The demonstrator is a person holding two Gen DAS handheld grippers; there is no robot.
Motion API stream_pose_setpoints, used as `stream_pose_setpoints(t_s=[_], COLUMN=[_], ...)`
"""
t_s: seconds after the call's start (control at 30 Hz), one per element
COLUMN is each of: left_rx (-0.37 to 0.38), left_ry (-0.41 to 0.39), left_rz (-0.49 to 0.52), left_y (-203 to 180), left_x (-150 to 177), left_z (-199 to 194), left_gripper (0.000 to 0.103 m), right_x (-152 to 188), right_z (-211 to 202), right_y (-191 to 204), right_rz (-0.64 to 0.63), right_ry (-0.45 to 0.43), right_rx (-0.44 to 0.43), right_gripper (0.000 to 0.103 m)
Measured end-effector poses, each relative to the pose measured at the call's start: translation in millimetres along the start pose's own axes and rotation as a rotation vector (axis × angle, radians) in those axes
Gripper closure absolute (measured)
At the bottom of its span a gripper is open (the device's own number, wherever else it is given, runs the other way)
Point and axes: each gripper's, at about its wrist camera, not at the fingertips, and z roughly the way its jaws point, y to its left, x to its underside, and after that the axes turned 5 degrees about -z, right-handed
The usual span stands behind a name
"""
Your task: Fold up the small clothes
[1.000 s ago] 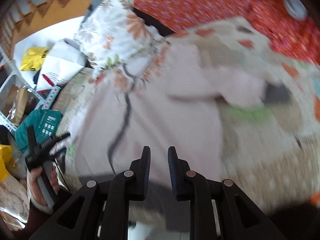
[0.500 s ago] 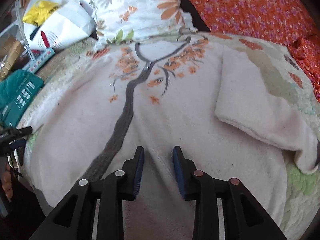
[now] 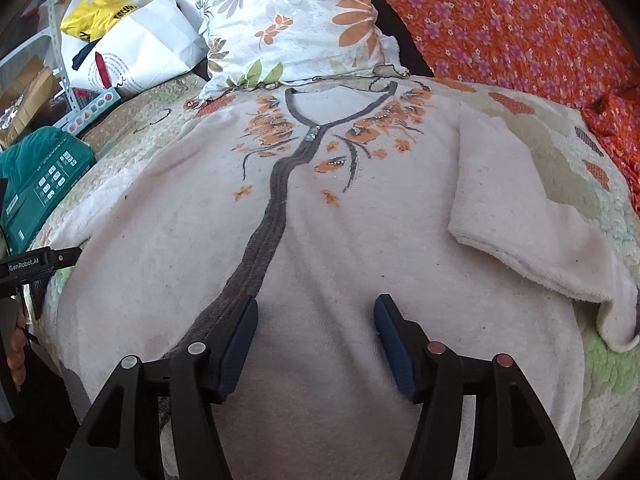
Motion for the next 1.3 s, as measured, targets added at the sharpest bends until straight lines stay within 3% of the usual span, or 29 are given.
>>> stream_pose_setpoints(t_s=[0.37,0.47,0.57,0.6,0.63,0.67,0.7,0.73,0.83,0.93,1.1,1.2,1.3], left_rx=[0.019,0.049,0.143,0.159,0.162,0.146,0.120,0.119,0.117,0.023,-0.080,-0.092,-0.022], left_ry=[0.007,-0.004,0.005,0.002,-0.010,-0.020,-0.034,-0.045,-0.105,-0.223,-0.330,-0.380,-0.420], left_rz=[-0.021,-0.118,-0.282,-0.321,-0.353,-0.361,-0.362,-0.372,-0.444,-0.459,-0.436,-0.324,-0.142], left_y=[6.8,29.8,59.2,65.8,73.1,77.5,83.5,90.4,116.2,137.6,147.8,111.3,42.4], left_x=[-6.9,-20.9,-34.4,-38.7,-45.1,-49.8,-56.8,-62.5,-82.3,-115.8,-162.2,-182.3,-187.2], left_z=[3.6,3.4,8.1,8.3,7.1,6.1,4.4,2.8,-8.8,-33.5,-63.5,-77.1,-90.0], left_gripper=[0.011,0.011,0.011,0.016,0.036,0.072,0.091,0.100,0.100,0.100,0.100,0.100,0.100], right_x=[0.1,-0.1,-0.2,-0.2,-0.3,-0.2,-0.3,-0.3,-0.2,0.1,-0.1,-0.4,-0.2], right_z=[-0.5,-0.7,-0.8,-0.8,-0.8,-0.7,-0.7,-0.7,-0.6,-0.8,-0.3,0.2,0.5], right_y=[-2.1,-1.8,-1.8,-2.0,-2.1,-2.1,-2.1,-2.1,-2.1,-2.0,-2.1,-3.3,-3.6], right_rz=[-0.001,0.003,0.005,0.004,0.004,0.005,0.005,0.004,0.005,0.006,0.008,0.009,0.010], right_ry=[-0.002,-0.003,-0.003,-0.002,-0.002,-0.002,-0.002,-0.002,-0.001,-0.001,0.003,0.007,0.008], right_rx=[-0.003,-0.004,-0.004,-0.004,-0.005,-0.005,-0.005,-0.005,-0.005,-0.004,-0.003,-0.003,-0.004], right_gripper=[0.036,0.036,0.036,0.036,0.036,0.036,0.036,0.036,0.036,0.036,0.036,0.036,0.036])
